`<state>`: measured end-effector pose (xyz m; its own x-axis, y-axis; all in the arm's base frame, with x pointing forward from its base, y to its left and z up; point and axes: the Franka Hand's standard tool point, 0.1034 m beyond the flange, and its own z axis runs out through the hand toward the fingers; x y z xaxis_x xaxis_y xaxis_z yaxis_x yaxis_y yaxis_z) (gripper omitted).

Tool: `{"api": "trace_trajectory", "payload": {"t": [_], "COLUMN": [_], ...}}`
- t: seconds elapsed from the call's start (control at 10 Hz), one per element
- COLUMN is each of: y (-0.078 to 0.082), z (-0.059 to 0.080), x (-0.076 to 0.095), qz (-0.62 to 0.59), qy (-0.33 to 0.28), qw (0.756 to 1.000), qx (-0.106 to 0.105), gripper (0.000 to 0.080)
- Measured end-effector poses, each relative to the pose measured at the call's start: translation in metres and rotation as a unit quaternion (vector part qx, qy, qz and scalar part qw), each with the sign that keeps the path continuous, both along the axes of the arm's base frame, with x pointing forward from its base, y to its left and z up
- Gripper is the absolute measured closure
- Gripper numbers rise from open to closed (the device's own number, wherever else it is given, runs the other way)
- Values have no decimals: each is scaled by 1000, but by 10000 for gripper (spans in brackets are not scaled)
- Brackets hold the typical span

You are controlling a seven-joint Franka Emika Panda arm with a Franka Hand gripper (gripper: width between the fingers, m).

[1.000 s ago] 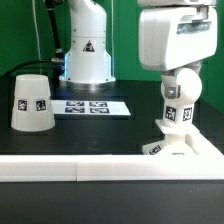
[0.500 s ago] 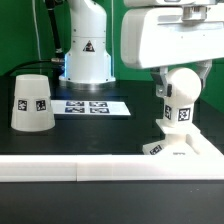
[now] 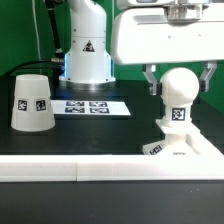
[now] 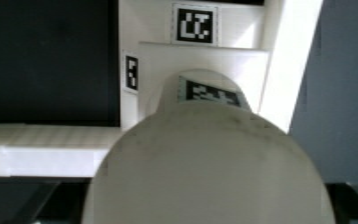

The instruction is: Assemble lamp

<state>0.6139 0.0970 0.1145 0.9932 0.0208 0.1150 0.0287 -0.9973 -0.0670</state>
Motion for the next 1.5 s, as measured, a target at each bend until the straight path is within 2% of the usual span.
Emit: {"api": "trace_trajectory", "payload": {"t": [0.5,0.9,1.0,1.5], "y": [-2,2,2,7], "z": [0,-2,-2,-3], "x": [0,-7,-6,-6], "qz": [-155,-363,-386,-541], "qy": [12,71,77,112], "qw": [988,928,918,831], "qx": [18,48,53,74], "gripper": [222,220,220,220]}}
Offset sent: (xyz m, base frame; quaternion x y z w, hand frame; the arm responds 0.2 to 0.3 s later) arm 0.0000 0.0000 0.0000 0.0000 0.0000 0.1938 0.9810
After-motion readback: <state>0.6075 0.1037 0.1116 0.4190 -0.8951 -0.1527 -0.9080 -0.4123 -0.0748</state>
